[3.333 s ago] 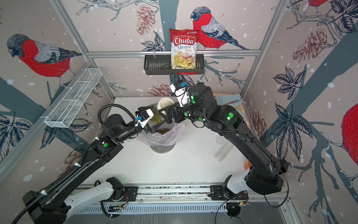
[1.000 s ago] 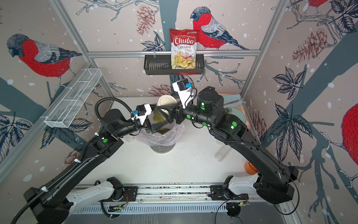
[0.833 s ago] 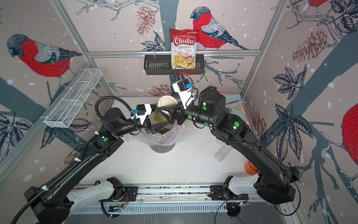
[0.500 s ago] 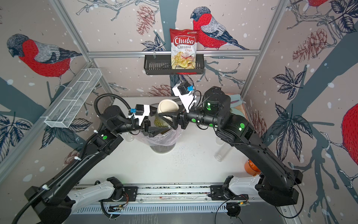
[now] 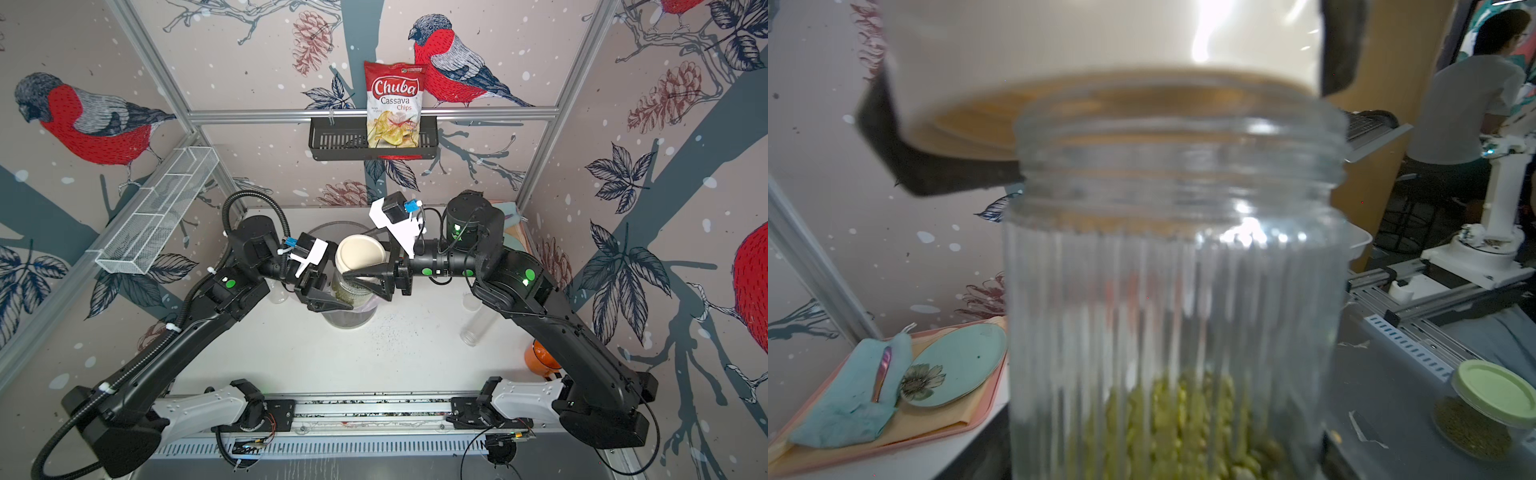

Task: Empty moldy mung beans from jars
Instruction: Unscrew the lid from the jar.

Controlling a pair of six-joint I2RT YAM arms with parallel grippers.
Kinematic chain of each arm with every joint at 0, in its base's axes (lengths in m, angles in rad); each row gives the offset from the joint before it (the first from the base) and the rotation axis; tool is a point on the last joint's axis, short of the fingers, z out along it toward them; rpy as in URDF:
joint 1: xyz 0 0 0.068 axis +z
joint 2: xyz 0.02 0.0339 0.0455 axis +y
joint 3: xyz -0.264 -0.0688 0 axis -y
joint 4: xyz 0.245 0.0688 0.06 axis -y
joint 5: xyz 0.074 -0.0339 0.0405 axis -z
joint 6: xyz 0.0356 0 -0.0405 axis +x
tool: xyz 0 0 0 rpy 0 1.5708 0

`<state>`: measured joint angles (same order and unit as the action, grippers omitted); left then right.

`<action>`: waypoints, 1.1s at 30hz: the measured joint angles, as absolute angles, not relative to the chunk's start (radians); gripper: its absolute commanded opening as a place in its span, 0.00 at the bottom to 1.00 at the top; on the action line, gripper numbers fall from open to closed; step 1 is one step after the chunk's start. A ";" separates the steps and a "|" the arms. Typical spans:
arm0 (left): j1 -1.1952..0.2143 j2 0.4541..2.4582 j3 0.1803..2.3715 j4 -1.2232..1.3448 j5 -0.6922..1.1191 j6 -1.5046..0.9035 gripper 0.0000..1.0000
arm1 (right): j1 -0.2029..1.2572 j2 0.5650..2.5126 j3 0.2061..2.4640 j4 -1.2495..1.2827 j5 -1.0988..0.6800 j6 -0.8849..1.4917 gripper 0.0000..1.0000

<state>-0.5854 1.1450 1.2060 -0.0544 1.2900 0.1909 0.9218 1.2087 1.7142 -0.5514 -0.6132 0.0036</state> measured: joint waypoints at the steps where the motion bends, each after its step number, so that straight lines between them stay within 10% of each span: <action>1: -0.585 1.146 1.208 -0.062 1.295 0.195 0.00 | 0.921 1.209 1.712 -0.550 -0.616 0.004 0.74; 33: -0.527 1.098 1.163 0.065 0.996 0.164 0.00 | 0.731 1.150 1.738 -0.462 -0.400 0.136 0.69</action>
